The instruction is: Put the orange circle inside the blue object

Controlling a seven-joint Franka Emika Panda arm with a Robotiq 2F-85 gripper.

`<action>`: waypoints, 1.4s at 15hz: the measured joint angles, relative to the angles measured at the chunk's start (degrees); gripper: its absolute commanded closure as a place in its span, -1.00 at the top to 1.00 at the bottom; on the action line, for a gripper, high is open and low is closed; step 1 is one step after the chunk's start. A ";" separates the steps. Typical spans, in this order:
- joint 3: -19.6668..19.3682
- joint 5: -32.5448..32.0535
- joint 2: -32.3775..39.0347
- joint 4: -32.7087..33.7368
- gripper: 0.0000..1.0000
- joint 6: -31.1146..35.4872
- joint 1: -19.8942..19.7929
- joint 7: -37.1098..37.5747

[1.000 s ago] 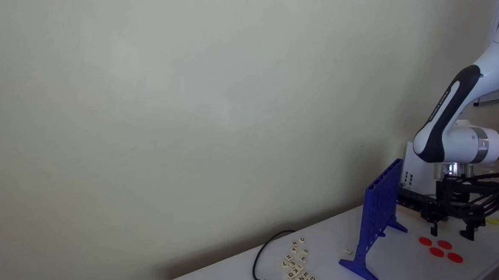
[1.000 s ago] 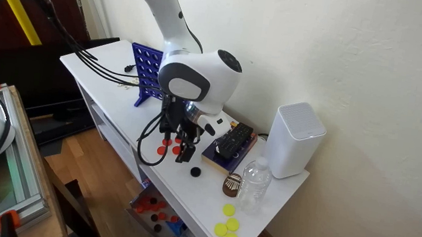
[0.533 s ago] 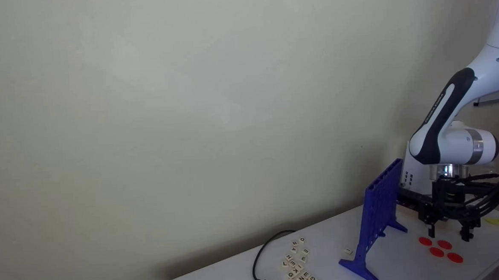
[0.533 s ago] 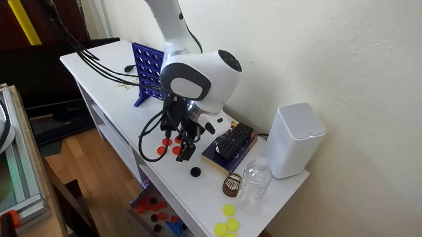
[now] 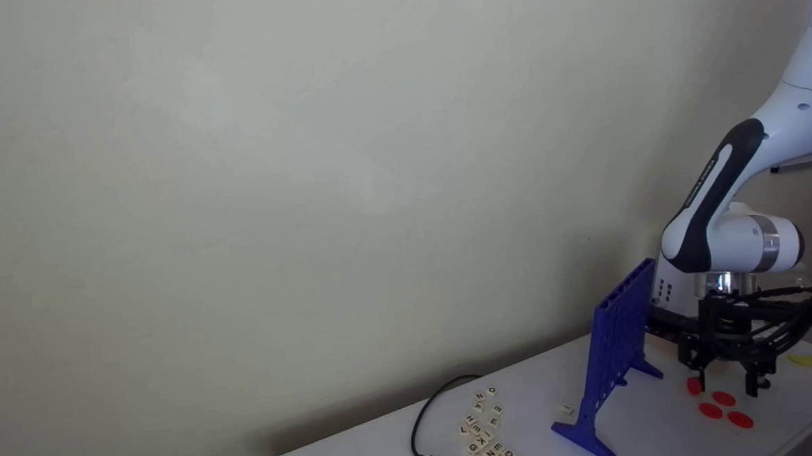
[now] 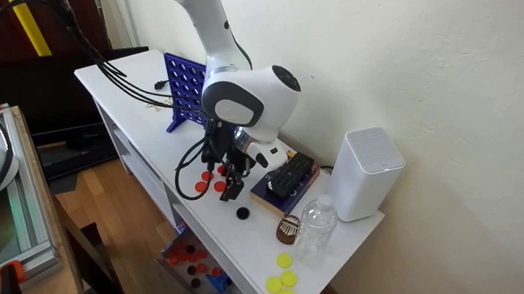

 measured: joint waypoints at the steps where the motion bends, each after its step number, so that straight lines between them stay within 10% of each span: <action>1: 0.00 0.00 0.21 0.20 0.51 0.00 0.04 0.08; 21: -0.94 -0.01 0.67 1.14 0.45 -1.36 1.54 0.45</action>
